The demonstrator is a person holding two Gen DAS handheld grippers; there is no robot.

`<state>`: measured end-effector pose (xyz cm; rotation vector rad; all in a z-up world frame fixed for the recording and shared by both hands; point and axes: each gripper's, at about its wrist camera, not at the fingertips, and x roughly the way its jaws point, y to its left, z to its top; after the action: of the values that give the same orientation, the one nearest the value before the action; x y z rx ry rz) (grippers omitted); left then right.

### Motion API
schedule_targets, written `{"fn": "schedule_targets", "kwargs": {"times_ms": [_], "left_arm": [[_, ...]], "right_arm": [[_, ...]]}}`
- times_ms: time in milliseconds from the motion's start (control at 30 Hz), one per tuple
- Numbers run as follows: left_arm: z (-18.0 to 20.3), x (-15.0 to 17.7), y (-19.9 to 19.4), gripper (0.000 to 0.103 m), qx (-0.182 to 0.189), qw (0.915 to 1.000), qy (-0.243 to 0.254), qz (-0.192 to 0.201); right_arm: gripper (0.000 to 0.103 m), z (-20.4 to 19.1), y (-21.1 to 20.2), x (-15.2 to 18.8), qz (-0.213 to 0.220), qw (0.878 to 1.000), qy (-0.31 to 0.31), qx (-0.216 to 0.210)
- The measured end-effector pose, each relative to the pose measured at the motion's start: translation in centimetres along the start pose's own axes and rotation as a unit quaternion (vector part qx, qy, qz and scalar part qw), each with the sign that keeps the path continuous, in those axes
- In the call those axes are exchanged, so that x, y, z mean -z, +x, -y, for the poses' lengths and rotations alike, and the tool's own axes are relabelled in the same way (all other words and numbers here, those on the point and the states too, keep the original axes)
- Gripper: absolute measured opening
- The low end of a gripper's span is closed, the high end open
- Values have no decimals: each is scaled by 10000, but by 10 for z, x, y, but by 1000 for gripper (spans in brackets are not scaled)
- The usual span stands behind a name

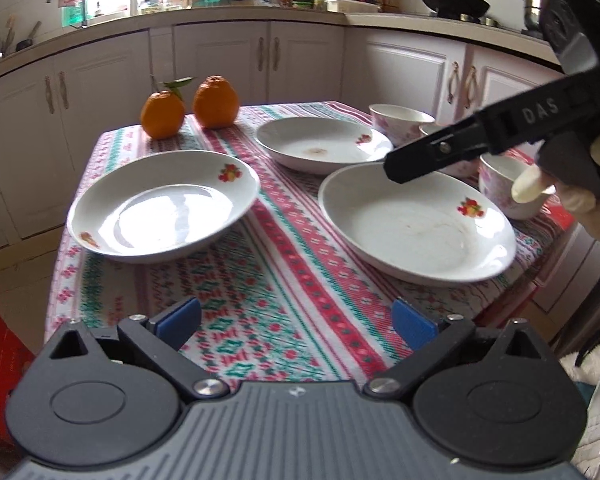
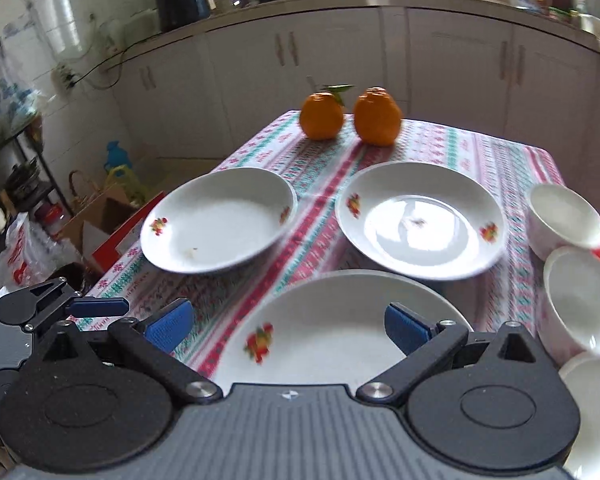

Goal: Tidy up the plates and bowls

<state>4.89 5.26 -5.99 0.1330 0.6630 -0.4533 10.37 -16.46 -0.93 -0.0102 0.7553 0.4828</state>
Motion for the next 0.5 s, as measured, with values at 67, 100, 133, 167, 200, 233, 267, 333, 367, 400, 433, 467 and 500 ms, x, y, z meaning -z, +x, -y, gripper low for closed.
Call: {"fn": "schedule_targets", "kwargs": {"times_ms": [67,100,133,167,200,233,267,333,367,400,433,467,500], "left_arm": [[8,0,6,101,116,9998,125,-40],[11,1,9,101,167,9997,194,-56],[15,0,12,101,226,9994,267,-63],[19,0,15,101,282,9990,342,-67],[22,0,18,101,336,9986,409,-75],[26,0,21,101,384,9981,477,-81],[29,0,23,101,422,9976,542,-80],[34,-1,28,101,526,9966,632,-96],[35,-1,30,101,593,9960,656,-108],[37,-1,33,101,652,9955,674,-119],[39,-1,36,101,700,9950,697,-145],[40,-1,39,101,729,9945,725,-177],[42,-1,41,101,740,9943,746,-193]], "right_arm": [[103,4,-7,13,43,9999,86,142],[103,6,-10,18,55,9997,136,185],[103,8,-11,22,52,9996,195,214],[103,11,-13,26,49,9994,265,231],[103,15,-15,29,43,9991,346,245],[103,17,-16,30,36,9988,401,265],[103,20,-18,31,37,9986,433,295],[103,26,-20,33,17,9983,450,380],[103,29,-20,33,-2,9982,443,414],[103,33,-20,33,-25,9980,442,445],[103,35,-19,33,-51,9979,446,473],[103,39,-17,31,-93,9977,447,504],[103,41,-16,30,-135,9974,453,540]]}}
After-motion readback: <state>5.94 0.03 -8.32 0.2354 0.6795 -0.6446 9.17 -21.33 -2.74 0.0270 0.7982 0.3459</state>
